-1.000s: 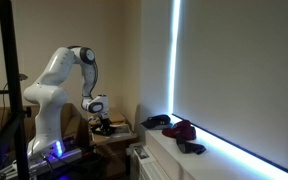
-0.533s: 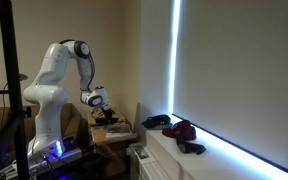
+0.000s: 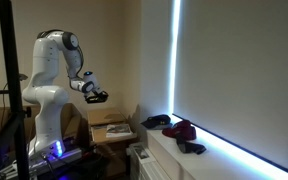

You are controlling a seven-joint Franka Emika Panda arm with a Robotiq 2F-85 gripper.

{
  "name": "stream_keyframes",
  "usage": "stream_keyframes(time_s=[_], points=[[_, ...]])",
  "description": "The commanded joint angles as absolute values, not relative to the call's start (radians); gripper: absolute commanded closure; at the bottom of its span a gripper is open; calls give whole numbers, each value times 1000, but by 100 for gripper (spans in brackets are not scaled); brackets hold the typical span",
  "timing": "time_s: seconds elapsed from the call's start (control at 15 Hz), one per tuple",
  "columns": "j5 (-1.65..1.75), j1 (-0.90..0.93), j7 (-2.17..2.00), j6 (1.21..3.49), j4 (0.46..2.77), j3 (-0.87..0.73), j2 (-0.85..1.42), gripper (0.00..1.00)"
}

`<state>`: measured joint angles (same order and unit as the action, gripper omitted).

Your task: Get the black tray on the open drawer of the cabinet and place it on the countertop

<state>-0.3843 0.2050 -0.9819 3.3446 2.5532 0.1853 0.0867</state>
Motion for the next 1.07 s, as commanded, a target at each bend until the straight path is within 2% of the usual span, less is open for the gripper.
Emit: stream_keyframes(time_s=[0.0,0.2,0.27,0.33,0.67,1.0], points=[[-403,208,-977,3338,2540,208,84,93],[-406,204,-975,3338,2545,200,86,93],[-405,200,-970,3337,2548,194,111,98],[-392,194,-953,3322,2538,184,154,98],[-415,430,-950,3309,2416,-21,418,98],[-459,524,-1111,3317,2163,-39,626,98]])
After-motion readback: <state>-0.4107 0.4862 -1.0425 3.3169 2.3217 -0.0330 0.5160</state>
